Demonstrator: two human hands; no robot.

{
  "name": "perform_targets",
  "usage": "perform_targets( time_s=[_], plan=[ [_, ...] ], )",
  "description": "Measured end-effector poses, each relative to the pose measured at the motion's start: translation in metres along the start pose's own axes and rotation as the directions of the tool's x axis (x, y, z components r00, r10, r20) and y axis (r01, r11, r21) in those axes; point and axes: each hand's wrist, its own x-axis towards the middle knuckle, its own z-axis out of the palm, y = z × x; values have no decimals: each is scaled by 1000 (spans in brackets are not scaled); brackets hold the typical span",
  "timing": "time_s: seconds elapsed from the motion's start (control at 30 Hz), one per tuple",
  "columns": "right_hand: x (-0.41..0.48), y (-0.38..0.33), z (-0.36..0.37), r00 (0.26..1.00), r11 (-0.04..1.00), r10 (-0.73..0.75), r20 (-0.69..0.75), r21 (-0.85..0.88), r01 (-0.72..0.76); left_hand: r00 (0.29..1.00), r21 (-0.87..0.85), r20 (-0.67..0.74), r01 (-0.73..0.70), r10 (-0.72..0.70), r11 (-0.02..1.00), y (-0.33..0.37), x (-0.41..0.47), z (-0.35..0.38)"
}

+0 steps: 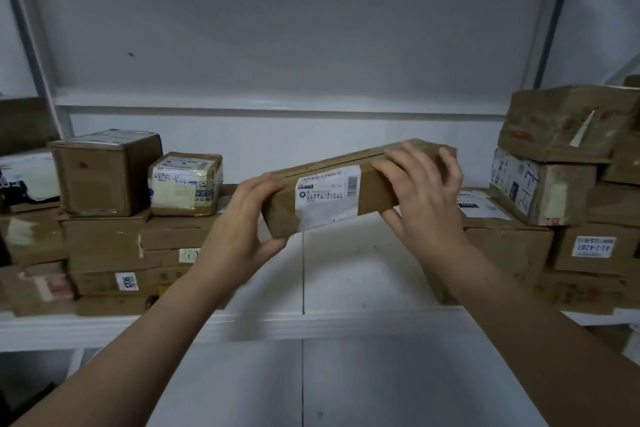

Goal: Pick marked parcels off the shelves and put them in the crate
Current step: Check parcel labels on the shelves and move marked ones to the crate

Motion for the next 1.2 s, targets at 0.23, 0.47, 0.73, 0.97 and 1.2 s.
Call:
perform_targets(
  time_s=[0.23,0.47,0.73,0.97,1.2],
  plan=[
    [15,-13,3,980,954,183,82,227,-197,932,-414,-2,329,-363,849,13,-1,-7],
    [18,-41,12,796,643,460,393,472,-604,909,-219,-85,382,-408,898,16,-11,-14],
    [-32,-82,51,216,-299,294,931,305,-904,984,345,170,-104,46,933,16,-51,31],
    [-75,-98,76,332,182,295,896,288,-940,839,555,489,-87,-240,827,-9,-92,68],
    [-87,-101,80,427,426,264,865,293,-856,844,589,448,-30,-294,808,-25,-102,72]
  ],
)
